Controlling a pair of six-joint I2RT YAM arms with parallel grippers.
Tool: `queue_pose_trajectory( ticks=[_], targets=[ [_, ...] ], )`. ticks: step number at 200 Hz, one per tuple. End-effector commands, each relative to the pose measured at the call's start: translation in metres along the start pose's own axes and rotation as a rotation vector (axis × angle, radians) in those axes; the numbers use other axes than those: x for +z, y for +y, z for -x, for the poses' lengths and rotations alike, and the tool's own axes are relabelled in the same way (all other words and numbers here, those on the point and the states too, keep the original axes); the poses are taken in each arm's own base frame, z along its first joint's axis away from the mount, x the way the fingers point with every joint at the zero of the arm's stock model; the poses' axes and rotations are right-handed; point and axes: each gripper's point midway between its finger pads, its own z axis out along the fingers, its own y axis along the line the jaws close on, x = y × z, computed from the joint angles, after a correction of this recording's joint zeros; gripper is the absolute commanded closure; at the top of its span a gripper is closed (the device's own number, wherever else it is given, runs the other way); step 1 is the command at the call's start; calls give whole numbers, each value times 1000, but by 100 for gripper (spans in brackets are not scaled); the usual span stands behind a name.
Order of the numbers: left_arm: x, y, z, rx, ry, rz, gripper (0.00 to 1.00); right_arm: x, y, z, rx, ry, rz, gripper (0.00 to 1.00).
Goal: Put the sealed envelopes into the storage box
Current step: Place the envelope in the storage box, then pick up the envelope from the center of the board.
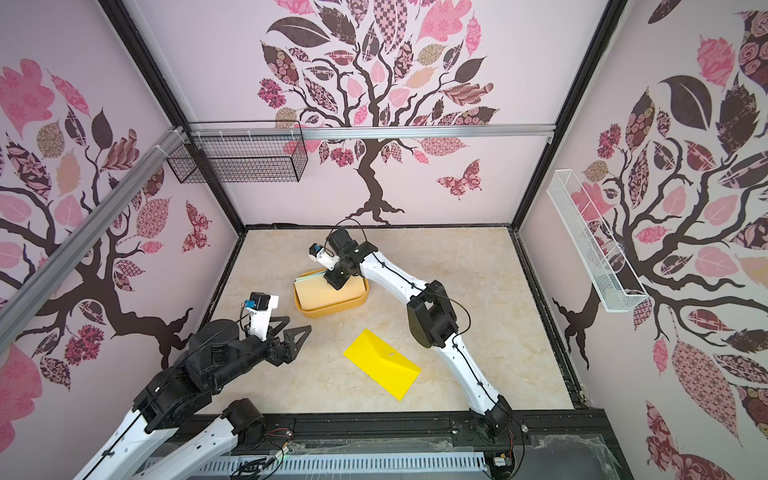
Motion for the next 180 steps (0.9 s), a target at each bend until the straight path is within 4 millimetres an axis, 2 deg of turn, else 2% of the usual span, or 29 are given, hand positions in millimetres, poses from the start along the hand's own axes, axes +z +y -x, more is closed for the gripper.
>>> queue_pose_trajectory(
  ticks=[1, 21, 31, 40, 43, 70, 98, 122, 134, 154, 166, 180],
  targets=[
    [3, 3, -3, -2, 7, 12, 20, 18, -8, -11, 27, 28, -23, 100],
    [4, 3, -5, -4, 14, 14, 20, 20, -5, -17, 38, 38, -4, 100],
    [5, 3, -5, -6, 16, 14, 20, 15, -4, -12, 42, 20, -2, 100],
    [5, 3, -6, -5, 20, 16, 20, 18, -2, -19, 57, 32, 5, 100],
    [6, 3, -6, -5, 23, 16, 20, 3, -1, -7, 51, 2, -1, 100],
    [6, 3, -6, -10, 25, 17, 20, -33, 5, 19, 59, -85, 1, 100],
    [6, 4, -7, -67, 28, 19, 20, -83, 6, 39, 119, -176, 2, 100],
    [13, 3, -20, -195, 63, 8, 20, -131, 9, 46, 196, -267, 25, 100],
    [18, 4, -30, -263, 86, 8, 21, -153, 9, 42, 245, -299, 39, 98],
    [33, -5, -48, -350, 130, -52, 21, -180, 5, 20, 368, -325, 51, 91],
    [45, -11, -60, -390, 174, -85, 21, -190, 0, -2, 450, -317, 51, 83],
    [59, -22, -75, -429, 246, -136, 23, -193, -1, -34, 528, -272, 37, 76]
  ],
)
